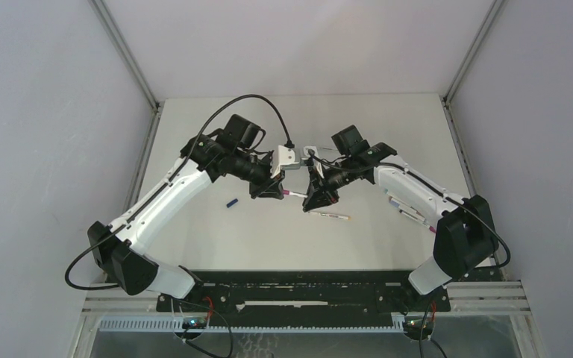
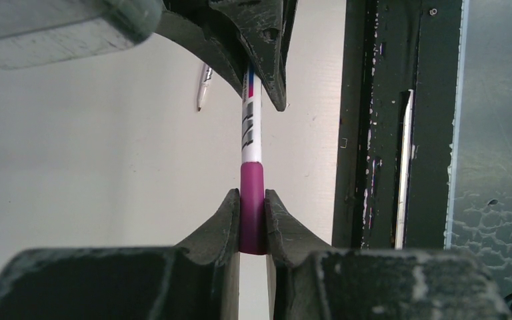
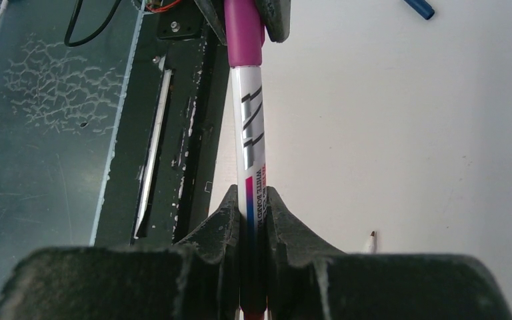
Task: Open the pen caps
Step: Open the pen cap from the pen.
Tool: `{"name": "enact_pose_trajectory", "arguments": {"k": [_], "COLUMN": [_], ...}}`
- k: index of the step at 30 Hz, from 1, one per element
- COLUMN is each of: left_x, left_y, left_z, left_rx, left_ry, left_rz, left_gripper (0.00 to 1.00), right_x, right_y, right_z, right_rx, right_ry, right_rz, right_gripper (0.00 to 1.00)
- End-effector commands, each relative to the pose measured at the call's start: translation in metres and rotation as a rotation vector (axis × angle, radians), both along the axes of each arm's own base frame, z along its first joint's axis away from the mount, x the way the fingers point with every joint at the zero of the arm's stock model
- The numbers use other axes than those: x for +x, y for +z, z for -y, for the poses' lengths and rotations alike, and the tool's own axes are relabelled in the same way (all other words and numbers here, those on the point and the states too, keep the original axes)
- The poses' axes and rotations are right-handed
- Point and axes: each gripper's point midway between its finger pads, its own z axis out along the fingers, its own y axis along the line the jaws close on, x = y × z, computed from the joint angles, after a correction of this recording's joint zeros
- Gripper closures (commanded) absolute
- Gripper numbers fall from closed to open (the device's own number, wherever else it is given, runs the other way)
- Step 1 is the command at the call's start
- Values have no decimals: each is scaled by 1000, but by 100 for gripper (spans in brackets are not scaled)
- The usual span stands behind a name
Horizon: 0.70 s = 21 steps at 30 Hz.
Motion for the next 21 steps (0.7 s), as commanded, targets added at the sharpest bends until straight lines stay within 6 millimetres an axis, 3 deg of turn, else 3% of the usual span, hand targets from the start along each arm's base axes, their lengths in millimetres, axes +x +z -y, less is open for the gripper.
{"name": "enact_pose_trajectory", "arguments": {"k": [1, 4, 11, 21], "left_x": [-36, -37, -38, -35], "left_y": [20, 21, 24, 24], "left_z": [-12, -11, -11, -13], "left_rx": [-16, -20, -24, -16], "left_ry": [-36, -38, -42, -28], "left_rz": [-77, -83, -86, -68], "left_gripper": [100, 100, 100, 100], "right_x": [37, 38, 45, 51], "right_y": [-15, -23, -21, -28], "right_z": [25, 30, 35, 40], "right_rx": [-114, -118, -67, -100], "right_ry": [-141, -158, -192, -208], "right_rz": [74, 129, 311, 322], "right_gripper": [100, 100, 100, 100]}}
